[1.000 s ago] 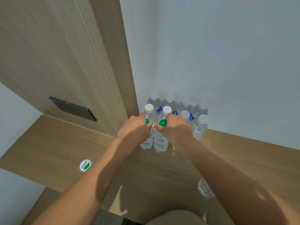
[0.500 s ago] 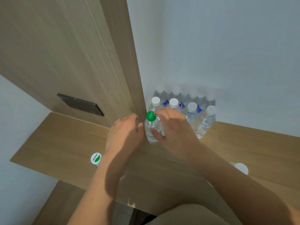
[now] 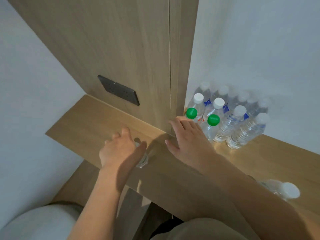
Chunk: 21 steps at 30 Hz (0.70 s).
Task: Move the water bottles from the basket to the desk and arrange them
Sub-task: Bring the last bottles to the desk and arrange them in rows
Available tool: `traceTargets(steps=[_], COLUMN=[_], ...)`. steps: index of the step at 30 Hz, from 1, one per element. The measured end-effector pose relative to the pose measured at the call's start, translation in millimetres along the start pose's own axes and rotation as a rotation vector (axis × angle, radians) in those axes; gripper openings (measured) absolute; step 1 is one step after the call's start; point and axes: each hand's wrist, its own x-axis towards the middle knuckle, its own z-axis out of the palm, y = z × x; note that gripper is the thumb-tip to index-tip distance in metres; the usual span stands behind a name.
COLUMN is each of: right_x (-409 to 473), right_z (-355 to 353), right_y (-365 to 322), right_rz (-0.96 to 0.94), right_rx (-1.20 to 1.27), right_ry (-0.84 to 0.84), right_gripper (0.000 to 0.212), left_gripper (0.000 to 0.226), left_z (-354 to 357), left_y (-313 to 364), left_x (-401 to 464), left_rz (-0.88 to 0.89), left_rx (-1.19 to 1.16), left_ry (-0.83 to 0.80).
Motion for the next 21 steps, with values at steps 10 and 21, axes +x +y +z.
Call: traceTargets(steps=[10,21], right_x=[-19.4,-99.8], right_z=[-25.1,-95.4], right_y=[35.7,104.1], right_rz=[0.3,0.72], right_rx=[-0.102,-0.126], right_ry=[-0.223,-0.622], right_gripper=[0.06,0.056], left_gripper=[0.018,0.025], left_z=[19.4,8.8], left_y=[18.2,109.3], left_x=[-9.3,-47.7], left_rz=[0.165,0.477], left_rx=[-0.127,-0.115], left_ry=[0.045,0.031])
